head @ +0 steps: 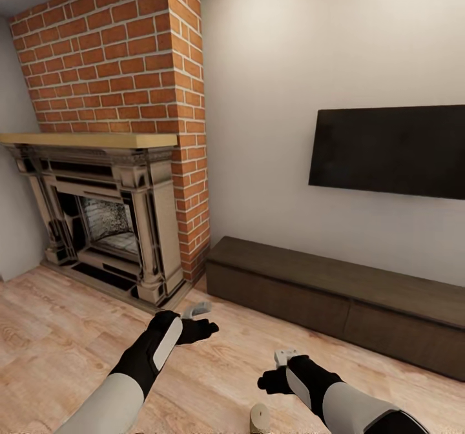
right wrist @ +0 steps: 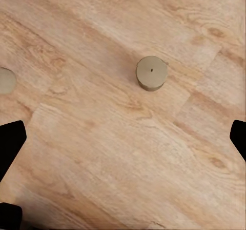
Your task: Place each of the two pumpkins and all three candles from the living room inside a cabinet in the living room (use any cabinet), then make sure every cabinet is closed, and position the cauldron so it is next to a table in the living room.
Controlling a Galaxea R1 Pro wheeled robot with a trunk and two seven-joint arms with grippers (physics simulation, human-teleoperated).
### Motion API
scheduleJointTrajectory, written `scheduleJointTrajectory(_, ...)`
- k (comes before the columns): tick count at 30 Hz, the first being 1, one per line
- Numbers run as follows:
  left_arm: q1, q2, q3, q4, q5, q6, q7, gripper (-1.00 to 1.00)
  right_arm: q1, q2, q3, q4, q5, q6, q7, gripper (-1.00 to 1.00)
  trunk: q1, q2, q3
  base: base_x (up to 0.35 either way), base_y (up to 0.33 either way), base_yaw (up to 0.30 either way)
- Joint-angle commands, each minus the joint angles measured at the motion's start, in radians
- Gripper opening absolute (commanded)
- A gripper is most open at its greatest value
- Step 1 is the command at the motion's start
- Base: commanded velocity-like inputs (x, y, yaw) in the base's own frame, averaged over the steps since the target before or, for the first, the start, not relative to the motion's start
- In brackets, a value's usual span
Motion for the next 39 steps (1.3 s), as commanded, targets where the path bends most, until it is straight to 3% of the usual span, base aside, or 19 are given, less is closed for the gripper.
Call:
scheduleJointTrajectory(1, 0.0, -0.001, -0.002, -0.02, 0.009, 0.022, 0.009, 1.0, 0.0, 0.0, 0.009, -0.001, -0.009, -0.01, 0.0, 1.0, 0.0, -0.001, -0.003, 0.0, 0.0, 0.0)
scheduleJointTrajectory(6, 0.0, -0.005, -0.002, -0.053, 0.008, 0.058, 0.011, 1.0, 0.001, 0.0, 0.009, 0.0, -0.008, -0.051, 0.0, 1.0, 0.0, -0.001, -0.011, 0.0, 0.0, 0.0)
scheduleJointTrajectory(22, 0.0, -0.014, -0.003, -0.057, 0.007, 0.062, 0.016, 1.0, 0.001, 0.001, 0.01, 0.0, -0.007, -0.059, -0.001, 1.0, 0.0, -0.001, -0.037, 0.0, 0.0, 0.0)
scheduleJointTrajectory(39, 0.0, -0.028, -0.004, -0.055, 0.008, 0.06, 0.095, 1.0, 0.002, 0.001, 0.011, 0.023, -0.009, -0.134, -0.002, 1.0, 0.0, -0.001, -0.065, 0.0, 0.0, 0.0)
